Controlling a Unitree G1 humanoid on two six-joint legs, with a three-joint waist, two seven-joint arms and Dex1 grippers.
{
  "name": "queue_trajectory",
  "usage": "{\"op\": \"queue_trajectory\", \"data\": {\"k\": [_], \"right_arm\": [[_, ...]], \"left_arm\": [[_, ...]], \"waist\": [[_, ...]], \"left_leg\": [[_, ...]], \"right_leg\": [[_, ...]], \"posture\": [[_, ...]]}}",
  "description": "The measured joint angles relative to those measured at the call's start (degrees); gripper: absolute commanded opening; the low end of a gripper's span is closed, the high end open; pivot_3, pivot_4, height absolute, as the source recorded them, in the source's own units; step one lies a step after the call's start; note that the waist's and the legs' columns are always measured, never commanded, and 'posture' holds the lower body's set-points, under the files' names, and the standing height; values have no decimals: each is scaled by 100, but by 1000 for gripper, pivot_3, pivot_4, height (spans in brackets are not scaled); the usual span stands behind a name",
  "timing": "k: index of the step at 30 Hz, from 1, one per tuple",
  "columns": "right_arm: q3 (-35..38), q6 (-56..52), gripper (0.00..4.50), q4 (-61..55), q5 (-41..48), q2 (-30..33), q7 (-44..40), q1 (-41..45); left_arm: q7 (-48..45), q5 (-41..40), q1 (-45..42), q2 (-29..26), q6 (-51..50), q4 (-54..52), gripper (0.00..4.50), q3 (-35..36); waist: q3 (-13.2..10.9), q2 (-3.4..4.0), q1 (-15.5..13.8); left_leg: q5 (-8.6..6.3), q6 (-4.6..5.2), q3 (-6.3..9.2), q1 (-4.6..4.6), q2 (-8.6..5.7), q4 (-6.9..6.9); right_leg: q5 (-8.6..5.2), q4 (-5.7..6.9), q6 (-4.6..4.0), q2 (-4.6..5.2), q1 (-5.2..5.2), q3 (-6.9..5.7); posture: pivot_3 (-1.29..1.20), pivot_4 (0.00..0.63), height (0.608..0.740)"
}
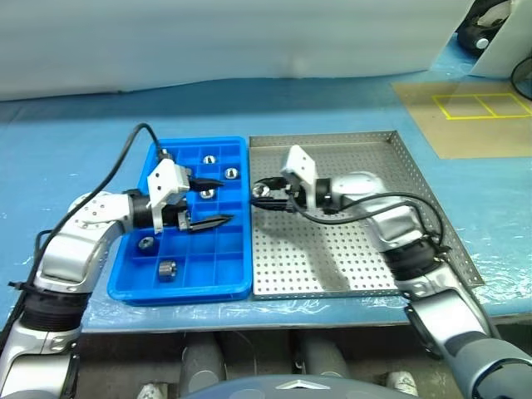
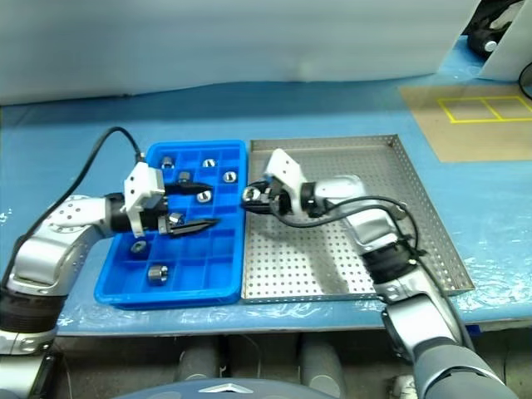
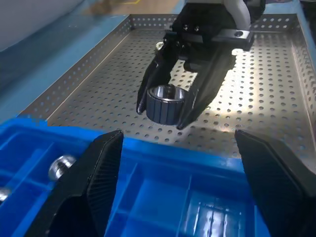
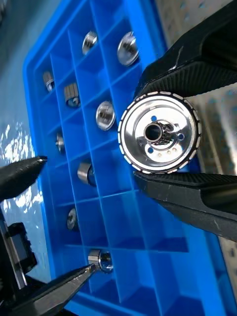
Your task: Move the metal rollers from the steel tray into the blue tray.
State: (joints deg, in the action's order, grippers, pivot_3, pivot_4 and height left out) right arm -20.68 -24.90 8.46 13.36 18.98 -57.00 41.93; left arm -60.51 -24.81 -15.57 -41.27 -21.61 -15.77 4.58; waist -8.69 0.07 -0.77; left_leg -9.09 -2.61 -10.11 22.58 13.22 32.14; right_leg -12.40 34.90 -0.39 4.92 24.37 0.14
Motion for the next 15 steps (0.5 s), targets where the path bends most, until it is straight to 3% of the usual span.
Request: {"op": "queue_trajectory", "data": {"k": [9,15], "right_arm": [[-132,1418,1698,2585,-575,-1513,92,829],[-74,2002,1698,3494,-775,-1803,13,1139]], "left_arm": [[639,-241,1425,-392,-444,-714,3827,1578],[824,-361,1766,-485,-601,-991,3827,1979]], "waist": [[-10,-19,-283],[-12,-20,-502]], "left_leg": [[9,-20,14,21,42,-2],[16,-32,27,31,46,-3]], "right_leg": [[-15,2,-27,-30,7,-20],[-18,12,-33,-35,14,-30]], "posture": [[201,150,740],[218,150,740]]}}
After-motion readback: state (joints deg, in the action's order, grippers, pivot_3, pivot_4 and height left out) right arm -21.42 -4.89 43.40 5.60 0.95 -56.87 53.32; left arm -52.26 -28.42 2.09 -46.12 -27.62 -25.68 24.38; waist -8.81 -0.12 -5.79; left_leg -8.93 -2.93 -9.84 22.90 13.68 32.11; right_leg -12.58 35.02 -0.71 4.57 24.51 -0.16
